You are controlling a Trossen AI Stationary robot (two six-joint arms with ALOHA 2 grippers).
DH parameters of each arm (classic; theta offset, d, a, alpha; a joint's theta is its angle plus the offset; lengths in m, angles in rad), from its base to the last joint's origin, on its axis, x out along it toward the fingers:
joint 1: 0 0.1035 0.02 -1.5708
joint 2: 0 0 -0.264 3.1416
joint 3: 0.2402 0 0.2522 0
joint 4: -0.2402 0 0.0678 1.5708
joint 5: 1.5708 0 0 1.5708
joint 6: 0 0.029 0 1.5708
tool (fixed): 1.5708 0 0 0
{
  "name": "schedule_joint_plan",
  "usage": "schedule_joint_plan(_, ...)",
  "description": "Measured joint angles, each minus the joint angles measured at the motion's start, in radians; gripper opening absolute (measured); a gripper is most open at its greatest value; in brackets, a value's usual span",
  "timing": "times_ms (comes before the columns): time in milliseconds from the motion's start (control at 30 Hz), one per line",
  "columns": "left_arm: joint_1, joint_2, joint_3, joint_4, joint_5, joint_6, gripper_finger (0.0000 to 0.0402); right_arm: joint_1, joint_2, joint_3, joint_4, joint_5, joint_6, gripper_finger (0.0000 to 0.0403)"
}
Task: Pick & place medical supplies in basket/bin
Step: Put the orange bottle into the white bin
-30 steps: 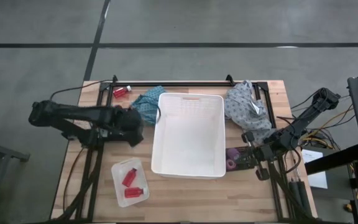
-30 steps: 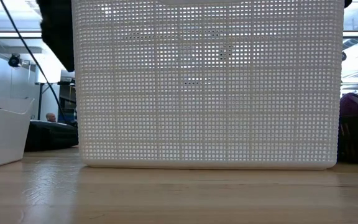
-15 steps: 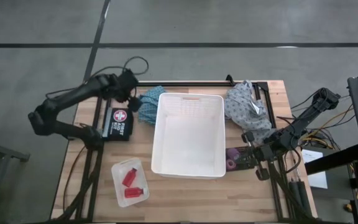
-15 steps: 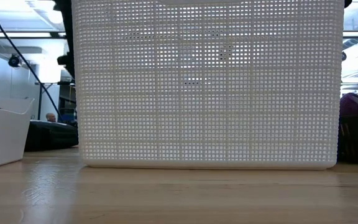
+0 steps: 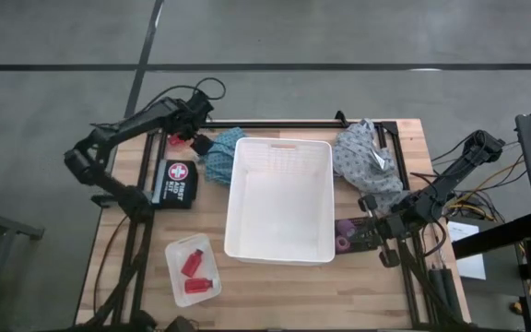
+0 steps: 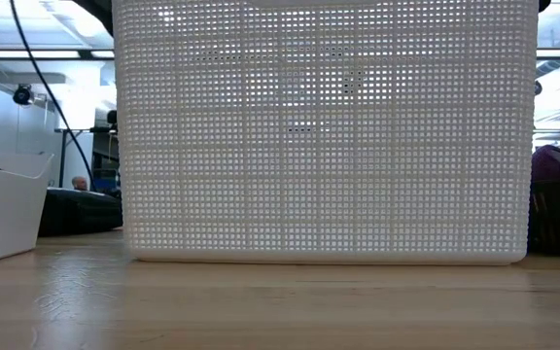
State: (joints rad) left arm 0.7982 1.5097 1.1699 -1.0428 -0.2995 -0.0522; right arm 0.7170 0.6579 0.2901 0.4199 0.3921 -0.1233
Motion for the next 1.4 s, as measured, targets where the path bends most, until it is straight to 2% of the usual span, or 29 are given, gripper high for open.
schedule_joint_plan(367, 0.116, 0.205, 0.09, 0.002, -0.029, 0.03, 0.0289, 0.0, 0.0, 0.0, 0.0, 0.0, 0.0, 0.0008)
schedule_joint_plan(567, 0.218, 0.264, 0.088, 0.017, 0.021, 0.068, 0.0289, 0.0, 0.0, 0.0, 0.0, 0.0, 0.0, 0.0008)
schedule_joint_plan(700, 0.253, 0.271, 0.088, 0.065, 0.058, 0.131, 0.0289, 0.0, 0.0, 0.0, 0.0, 0.0, 0.0, 0.0008)
schedule_joint_plan(1000, 0.258, 0.271, 0.087, 0.151, 0.058, 0.203, 0.0289, 0.0, 0.0, 0.0, 0.0, 0.0, 0.0, 0.0008)
schedule_joint_plan(1400, 0.26, 0.301, 0.067, 0.176, 0.031, 0.204, 0.0289, 0.0, 0.0, 0.0, 0.0, 0.0, 0.0, 0.0008)
